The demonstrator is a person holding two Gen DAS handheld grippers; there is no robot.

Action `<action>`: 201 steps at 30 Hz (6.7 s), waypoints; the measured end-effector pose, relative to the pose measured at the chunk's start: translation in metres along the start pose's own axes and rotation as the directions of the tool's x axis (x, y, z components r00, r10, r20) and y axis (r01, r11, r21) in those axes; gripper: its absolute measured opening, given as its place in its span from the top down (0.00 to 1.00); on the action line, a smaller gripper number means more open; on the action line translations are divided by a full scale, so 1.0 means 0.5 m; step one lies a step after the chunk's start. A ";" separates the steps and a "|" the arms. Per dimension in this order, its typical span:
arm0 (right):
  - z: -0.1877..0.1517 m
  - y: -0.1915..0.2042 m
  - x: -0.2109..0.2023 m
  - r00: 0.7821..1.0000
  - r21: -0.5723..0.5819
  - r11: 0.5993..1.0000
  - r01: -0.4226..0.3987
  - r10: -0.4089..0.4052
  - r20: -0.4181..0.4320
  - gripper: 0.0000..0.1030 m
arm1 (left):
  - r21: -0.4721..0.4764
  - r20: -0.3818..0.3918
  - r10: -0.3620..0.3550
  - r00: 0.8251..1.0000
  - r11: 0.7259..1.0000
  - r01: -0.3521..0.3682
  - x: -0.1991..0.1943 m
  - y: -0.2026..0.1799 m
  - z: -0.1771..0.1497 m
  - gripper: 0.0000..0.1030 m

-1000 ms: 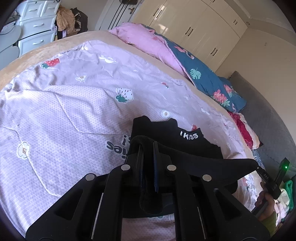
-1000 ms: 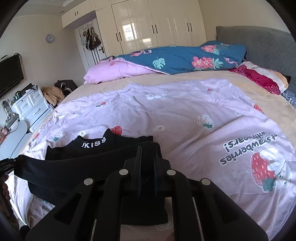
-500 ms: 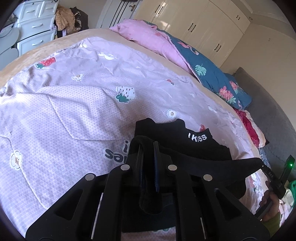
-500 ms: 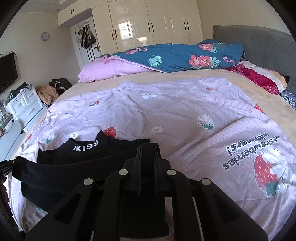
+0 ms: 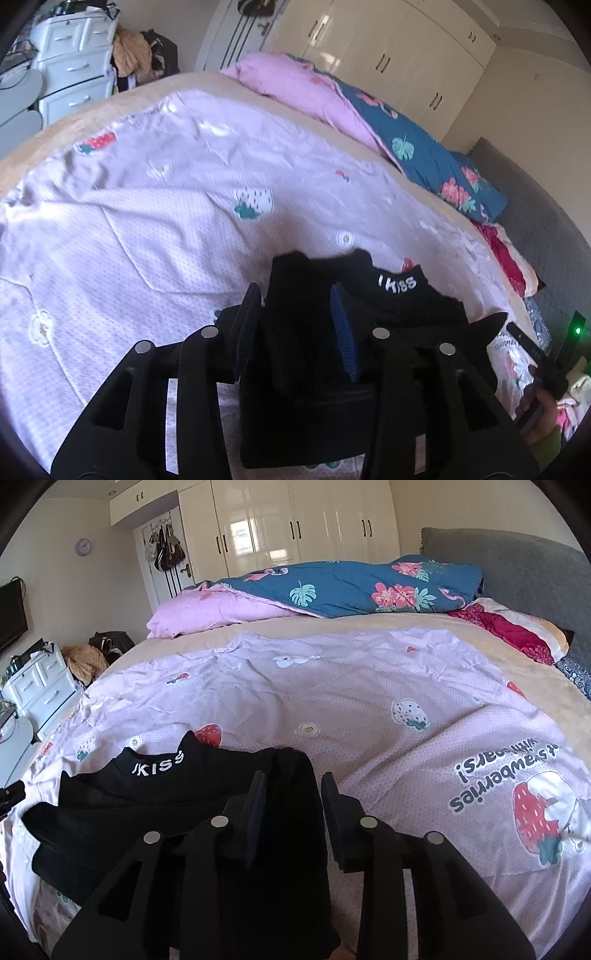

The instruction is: Fold small clothes

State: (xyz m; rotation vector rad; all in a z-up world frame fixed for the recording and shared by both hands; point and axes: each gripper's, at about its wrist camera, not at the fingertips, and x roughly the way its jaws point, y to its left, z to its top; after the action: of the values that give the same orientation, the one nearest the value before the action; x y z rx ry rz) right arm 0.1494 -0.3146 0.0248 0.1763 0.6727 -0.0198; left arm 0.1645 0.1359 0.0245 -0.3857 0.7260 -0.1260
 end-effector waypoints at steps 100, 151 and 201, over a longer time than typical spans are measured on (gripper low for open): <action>0.050 0.026 0.119 0.998 -0.071 0.997 0.020 -0.015 0.059 0.97 | 0.104 0.102 0.143 0.984 0.983 -0.153 0.124 0.010 0.046 1.00; -0.044 0.101 0.200 0.970 -0.151 0.988 -0.019 -0.018 -0.243 0.18 | 0.165 -0.177 0.099 0.979 0.984 -0.070 0.222 -0.048 -0.025 0.38; -0.210 0.299 -0.096 0.979 -0.261 0.959 -0.110 0.060 -0.195 0.04 | 0.180 -0.154 0.221 0.963 0.965 -0.192 -0.088 0.007 -0.179 0.09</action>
State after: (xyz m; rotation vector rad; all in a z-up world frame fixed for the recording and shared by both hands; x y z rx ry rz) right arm 0.0582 -0.1514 -0.0027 -0.0581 0.8455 0.1733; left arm 0.0718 0.1232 -0.0103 -0.1410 0.9165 -0.0204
